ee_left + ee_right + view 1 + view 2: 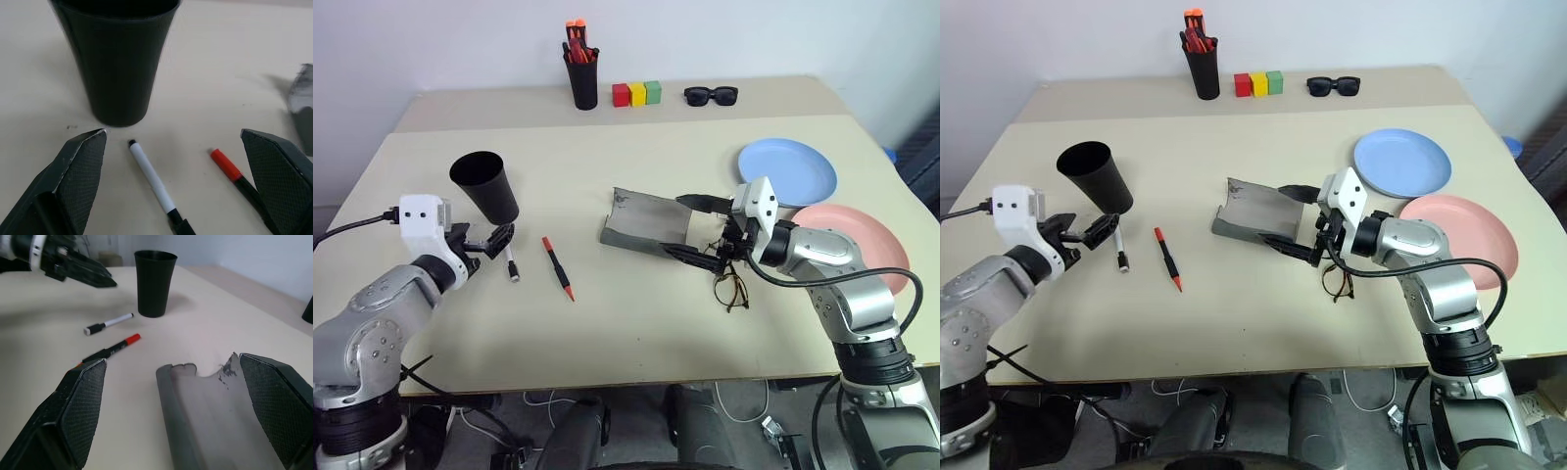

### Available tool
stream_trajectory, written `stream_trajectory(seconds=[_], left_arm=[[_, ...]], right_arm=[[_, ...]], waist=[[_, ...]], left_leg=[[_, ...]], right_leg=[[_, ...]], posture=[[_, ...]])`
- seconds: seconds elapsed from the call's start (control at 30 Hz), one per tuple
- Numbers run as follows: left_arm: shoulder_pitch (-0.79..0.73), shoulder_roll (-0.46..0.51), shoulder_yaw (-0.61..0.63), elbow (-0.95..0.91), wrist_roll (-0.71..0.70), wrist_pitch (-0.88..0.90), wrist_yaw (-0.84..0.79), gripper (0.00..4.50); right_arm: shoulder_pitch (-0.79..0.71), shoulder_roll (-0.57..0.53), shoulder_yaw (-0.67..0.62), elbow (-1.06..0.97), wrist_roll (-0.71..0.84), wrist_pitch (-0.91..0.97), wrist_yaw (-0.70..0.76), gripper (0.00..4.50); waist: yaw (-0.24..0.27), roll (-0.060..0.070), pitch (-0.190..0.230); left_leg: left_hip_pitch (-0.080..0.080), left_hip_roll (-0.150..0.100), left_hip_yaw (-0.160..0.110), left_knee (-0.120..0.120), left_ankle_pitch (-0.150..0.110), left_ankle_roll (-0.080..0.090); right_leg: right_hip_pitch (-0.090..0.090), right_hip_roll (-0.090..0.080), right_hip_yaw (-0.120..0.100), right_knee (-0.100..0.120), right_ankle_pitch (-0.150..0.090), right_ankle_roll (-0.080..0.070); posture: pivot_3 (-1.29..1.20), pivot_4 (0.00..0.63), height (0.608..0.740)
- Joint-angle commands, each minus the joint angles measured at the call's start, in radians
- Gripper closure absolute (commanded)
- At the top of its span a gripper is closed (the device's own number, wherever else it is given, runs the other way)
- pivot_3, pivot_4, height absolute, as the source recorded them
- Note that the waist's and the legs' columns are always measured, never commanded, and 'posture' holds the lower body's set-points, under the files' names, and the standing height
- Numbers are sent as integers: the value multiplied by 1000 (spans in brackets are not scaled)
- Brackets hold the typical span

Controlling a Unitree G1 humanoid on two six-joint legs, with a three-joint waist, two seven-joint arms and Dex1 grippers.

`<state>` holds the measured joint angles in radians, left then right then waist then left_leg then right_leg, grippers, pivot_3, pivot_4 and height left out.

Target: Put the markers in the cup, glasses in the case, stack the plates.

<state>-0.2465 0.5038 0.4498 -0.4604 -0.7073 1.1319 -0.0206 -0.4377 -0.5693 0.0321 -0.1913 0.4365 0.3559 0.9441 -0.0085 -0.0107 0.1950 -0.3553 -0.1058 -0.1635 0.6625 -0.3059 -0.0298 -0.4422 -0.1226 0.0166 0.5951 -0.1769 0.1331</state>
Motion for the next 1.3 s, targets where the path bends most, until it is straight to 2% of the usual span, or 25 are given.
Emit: stream_trajectory(seconds=[0.03, 0.13, 0.23, 0.43, 0.7, 0.8, 1.03, 1.3], left_arm=[[-67, -51, 42, -28, 28, 163, 147, 0], [-135, -131, 100, -26, 40, 275, 217, 0], [-190, -190, 96, -8, 72, 324, 244, 0], [-211, -232, 87, 41, 163, 369, 259, 0], [-272, -257, 62, 163, 246, 328, 223, 0], [-275, -242, 32, 193, 261, 345, 188, 827], [-258, -251, 42, 196, 297, 453, 145, 4375], [-260, -225, 11, 115, 300, 444, 59, 4451]], right_arm=[[-22, 9, -6, -6, 5, -28, 11, 67], [-13, 7, -6, -5, 2, -34, 17, 67], [-8, 8, -6, -5, 3, -30, 13, 67], [15, -3, -10, -21, 1, -24, 12, 67], [32, -15, -15, -36, 3, -10, 4, 67], [28, -14, -14, -36, 2, -7, 0, 0], [32, -18, -20, -40, 0, 0, -7, 0], [38, -37, -28, -36, 20, 22, 10, 0]], waist=[[-2, 0, 0], [-2, 0, 0], [-1, 0, 0], [-2, 0, 0], [1, -1, 0], [0, -1, 0], [2, 0, -1], [1, 0, -1]], left_leg=[[0, 0, 0, 0, 0, 0], [0, -1, 0, 0, 0, -1], [0, -1, 0, 0, 0, -2], [0, 0, 3, 0, 1, -4], [0, 0, 3, 0, 1, -4], [0, 0, 3, 0, 1, -4], [0, 0, 3, 0, 1, -4], [0, 0, 3, 0, 1, -4]], right_leg=[[0, 0, 0, 0, 0, 0], [0, 1, 0, 0, 0, 0], [0, 1, 0, 0, 0, 0], [0, 2, 0, 0, 0, 0], [0, 2, 0, 0, 0, -1], [0, 2, 0, 0, 0, -1], [0, 2, 0, 0, 0, 0], [1, 2, 0, 0, 0, 0]], posture=[[0, 150, 740], [0, 150, 740], [0, 150, 740], [0, 150, 740], [0, 150, 740], [0, 150, 740], [0, 150, 740], [0, 150, 740]])
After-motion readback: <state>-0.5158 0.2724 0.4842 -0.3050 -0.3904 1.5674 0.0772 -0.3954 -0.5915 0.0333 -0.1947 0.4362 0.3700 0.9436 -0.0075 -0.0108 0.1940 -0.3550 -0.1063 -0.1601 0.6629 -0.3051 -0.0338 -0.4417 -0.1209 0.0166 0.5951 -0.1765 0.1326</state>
